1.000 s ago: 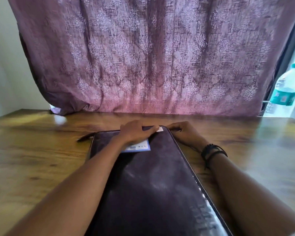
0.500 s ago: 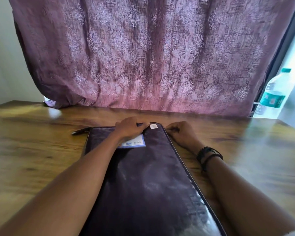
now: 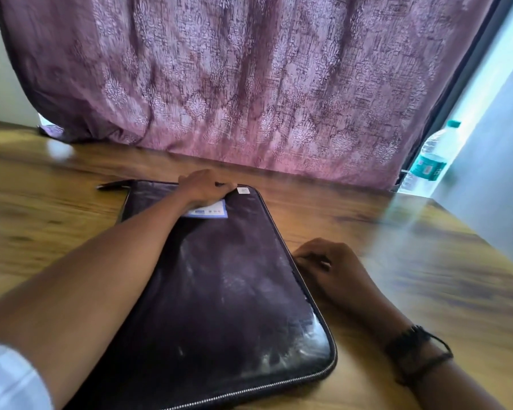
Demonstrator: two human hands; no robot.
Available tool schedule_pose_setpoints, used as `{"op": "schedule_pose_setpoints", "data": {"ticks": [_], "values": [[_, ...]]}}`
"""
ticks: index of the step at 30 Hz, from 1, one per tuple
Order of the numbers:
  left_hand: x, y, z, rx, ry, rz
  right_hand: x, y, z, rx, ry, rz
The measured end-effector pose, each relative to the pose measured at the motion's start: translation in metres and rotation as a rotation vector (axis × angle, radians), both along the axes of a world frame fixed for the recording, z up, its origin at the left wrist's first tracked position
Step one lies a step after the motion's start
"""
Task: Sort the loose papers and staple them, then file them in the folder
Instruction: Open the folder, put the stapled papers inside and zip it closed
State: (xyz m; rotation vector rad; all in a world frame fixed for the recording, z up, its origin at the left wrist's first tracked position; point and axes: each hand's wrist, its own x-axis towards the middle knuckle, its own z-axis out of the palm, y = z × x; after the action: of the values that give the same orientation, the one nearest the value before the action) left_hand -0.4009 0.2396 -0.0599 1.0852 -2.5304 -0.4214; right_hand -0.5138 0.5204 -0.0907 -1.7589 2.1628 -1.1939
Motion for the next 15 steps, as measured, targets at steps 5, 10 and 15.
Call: {"op": "schedule_pose_setpoints", "data": {"ticks": [5, 10, 15], "values": [[-0.004, -0.004, -0.003, -0.022, -0.021, 0.014, 0.010, 0.035, 0.003, 0.010, -0.065, 0.097], [-0.005, 0.013, -0.001, -0.516, -0.062, 0.007, 0.008, 0.028, -0.002, -0.008, -0.003, 0.036], [0.004, 0.088, -0.002, -0.317, -0.118, -0.510, 0.008, 0.027, -0.003, -0.038, 0.022, 0.009]]}}
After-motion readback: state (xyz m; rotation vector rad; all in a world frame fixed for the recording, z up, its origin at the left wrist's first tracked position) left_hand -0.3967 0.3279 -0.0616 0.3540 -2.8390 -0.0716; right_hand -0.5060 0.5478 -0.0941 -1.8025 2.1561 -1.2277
